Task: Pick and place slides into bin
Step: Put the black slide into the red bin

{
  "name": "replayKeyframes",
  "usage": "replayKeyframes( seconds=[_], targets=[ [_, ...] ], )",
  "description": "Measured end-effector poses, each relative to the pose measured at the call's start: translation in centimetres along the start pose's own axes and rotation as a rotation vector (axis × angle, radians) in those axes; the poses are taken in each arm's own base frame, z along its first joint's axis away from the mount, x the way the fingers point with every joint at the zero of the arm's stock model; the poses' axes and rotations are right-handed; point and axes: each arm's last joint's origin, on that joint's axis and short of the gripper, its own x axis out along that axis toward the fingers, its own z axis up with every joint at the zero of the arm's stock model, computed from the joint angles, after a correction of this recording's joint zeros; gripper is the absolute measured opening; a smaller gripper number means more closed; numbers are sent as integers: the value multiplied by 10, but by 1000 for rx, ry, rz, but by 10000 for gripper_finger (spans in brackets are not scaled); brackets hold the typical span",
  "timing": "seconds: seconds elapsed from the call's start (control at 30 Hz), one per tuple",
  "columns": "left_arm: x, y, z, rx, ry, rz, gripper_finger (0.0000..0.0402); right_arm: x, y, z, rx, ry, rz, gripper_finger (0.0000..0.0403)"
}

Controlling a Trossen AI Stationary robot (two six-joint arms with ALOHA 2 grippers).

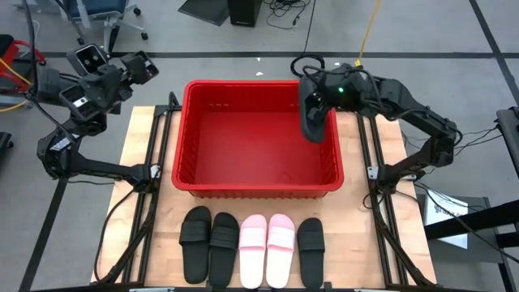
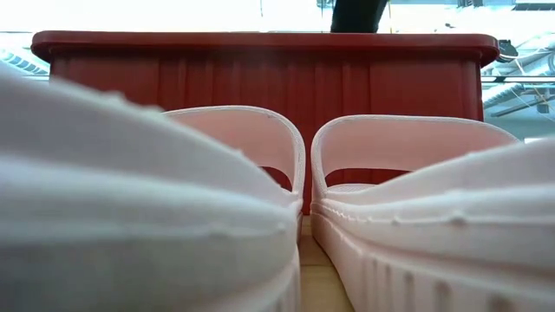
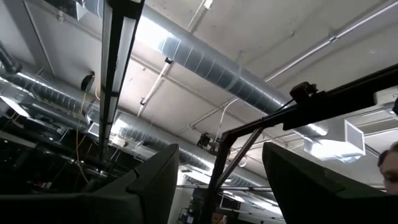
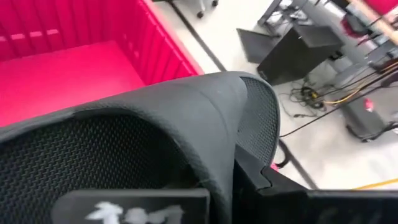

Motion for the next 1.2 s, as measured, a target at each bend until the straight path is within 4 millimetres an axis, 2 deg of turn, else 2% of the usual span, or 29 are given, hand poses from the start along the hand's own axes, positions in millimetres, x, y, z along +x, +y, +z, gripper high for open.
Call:
replayKeyframes(
  seconds=[0.2,0.37,0.57,0.77,1.2],
  targets=[
    [0,5,-5,31,49,47,241,24,5,3,-73,59,-9,11],
    [0,7,-8,37,75,70,241,50,18,4,-147,119,22,11],
    [-1,6,-7,38,72,67,241,94,40,3,-243,225,33,11],
    [-1,6,-7,35,71,65,241,133,56,-2,-325,313,-30,11],
    [-1,6,-7,30,72,66,241,197,85,1,-456,235,-50,11]
  ],
)
